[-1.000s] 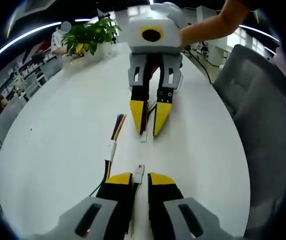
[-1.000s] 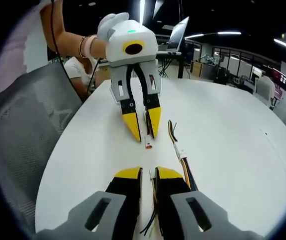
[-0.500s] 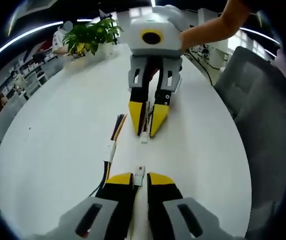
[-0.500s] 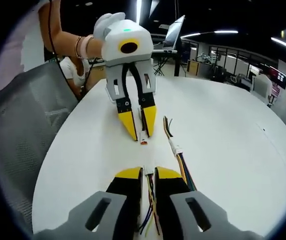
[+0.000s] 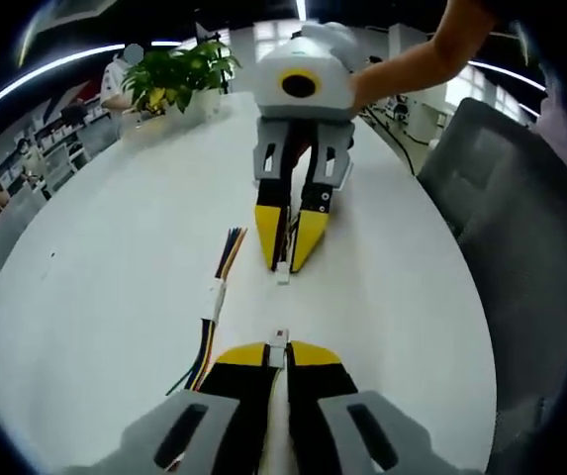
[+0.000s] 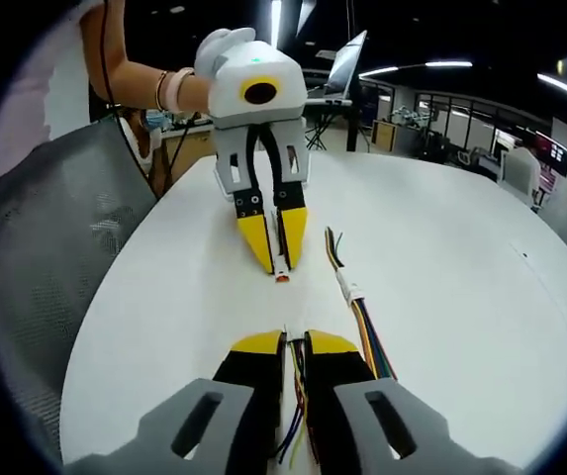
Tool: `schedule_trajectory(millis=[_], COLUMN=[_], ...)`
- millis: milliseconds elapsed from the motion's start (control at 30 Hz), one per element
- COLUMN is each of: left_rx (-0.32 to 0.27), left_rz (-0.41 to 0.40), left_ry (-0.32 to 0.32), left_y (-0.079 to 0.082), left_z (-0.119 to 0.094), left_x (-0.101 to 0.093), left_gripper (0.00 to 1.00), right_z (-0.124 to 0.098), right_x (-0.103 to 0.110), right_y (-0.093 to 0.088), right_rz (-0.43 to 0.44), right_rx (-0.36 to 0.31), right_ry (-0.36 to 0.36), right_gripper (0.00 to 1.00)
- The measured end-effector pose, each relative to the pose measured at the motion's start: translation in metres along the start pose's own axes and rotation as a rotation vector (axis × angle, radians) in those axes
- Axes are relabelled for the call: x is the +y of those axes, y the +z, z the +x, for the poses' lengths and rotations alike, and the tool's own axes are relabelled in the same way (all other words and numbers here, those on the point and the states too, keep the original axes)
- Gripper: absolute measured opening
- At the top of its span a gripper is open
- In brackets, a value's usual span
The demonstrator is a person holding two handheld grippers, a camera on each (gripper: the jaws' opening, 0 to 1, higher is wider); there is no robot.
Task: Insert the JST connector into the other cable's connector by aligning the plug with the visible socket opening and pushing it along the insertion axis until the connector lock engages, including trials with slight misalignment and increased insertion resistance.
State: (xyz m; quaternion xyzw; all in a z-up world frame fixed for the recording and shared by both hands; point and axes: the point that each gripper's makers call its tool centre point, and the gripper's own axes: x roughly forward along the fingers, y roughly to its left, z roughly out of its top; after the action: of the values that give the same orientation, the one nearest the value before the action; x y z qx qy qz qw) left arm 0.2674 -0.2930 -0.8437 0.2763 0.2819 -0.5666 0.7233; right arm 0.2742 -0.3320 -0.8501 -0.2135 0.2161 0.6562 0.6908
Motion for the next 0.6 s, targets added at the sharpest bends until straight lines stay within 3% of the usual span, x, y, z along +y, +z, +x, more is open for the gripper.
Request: schedule_trajectory(millis=[600], left_rx=[-0.012], left_rz=[-0.005], left_ry=[-0.019], left_y=[-0.0012], left_z=[0.0022], left_x=[0.0036], left_gripper=[0.00], right_z=[0.0008], right_x=[-0.0012], right_y=[0.0002], right_rz=[0.017], right_rx=[-0.010], right_ry=[0.009], right_gripper=[0.04])
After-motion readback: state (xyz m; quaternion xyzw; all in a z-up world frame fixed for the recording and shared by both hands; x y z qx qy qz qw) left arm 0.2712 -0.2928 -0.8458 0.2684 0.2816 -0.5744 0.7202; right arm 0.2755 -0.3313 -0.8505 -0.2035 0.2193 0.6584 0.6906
